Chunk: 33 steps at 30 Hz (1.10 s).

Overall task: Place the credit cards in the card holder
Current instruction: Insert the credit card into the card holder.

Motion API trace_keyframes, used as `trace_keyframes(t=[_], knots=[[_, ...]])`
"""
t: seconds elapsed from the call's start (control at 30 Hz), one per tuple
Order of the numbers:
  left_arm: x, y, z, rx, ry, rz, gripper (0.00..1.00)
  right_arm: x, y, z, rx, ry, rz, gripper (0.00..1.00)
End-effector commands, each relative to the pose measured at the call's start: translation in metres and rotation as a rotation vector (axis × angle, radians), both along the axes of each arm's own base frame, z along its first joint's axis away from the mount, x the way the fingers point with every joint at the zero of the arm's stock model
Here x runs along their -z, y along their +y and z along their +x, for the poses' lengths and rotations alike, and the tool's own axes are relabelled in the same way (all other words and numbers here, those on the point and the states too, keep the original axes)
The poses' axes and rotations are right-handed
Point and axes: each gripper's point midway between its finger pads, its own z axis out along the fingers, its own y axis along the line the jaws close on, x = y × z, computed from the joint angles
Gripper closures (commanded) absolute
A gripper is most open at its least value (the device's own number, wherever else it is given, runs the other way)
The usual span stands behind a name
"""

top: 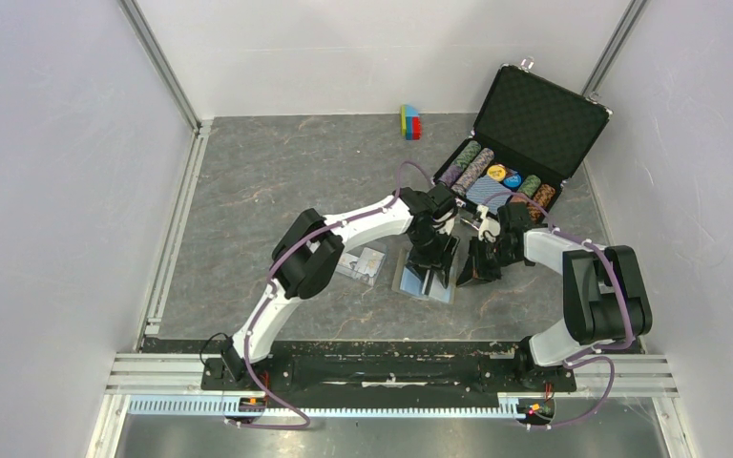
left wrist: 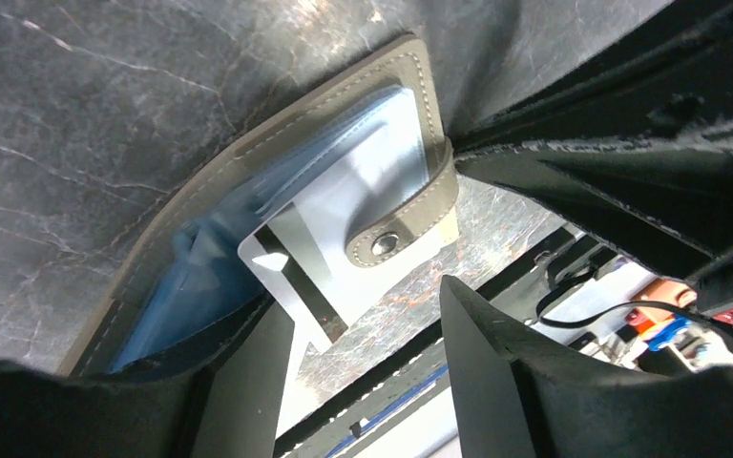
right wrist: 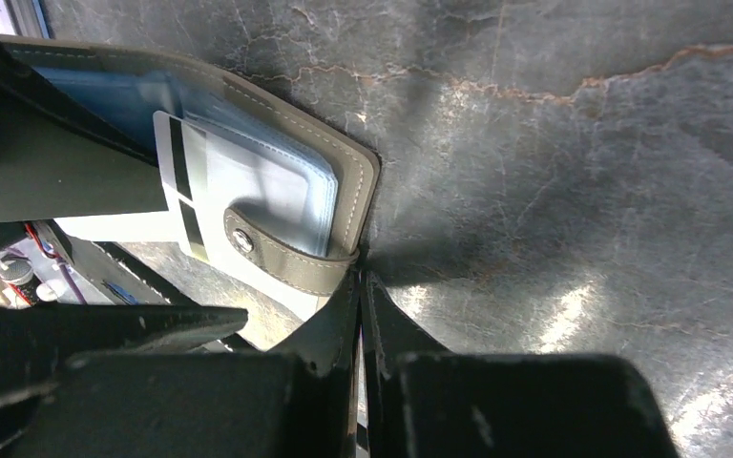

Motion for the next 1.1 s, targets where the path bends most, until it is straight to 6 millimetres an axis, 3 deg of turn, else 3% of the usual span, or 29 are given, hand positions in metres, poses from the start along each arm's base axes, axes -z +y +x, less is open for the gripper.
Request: trace_keyframes(t=[0.0,0.33,0.63,0.77,1.07], knots=[[-0.013,-0.002,-0.005,0.120,-0.077,0.004,0.35,0.005,0.004,0.002,-0.014,-0.021,0.013,0.99],[-0.020,0.021,0.004,0.139,-0.167,0.103,0.32,0.007,0.004,0.002,-0.017,-0.012,0.009,1.00],[-0.046,0.025,0.018,0.116,-0.285,0.102,0.31,0.006,0.004,0.002,-0.021,-0.013,0.013,1.00],[-0.042,0.031,0.021,0.121,-0.304,0.136,0.31,0.006,0.005,0.003,-0.022,-0.013,0.018,1.00],[-0.017,0.029,0.006,0.136,-0.203,0.136,0.34,0.006,0.010,0.001,-0.020,-0.006,0.040,1.00]])
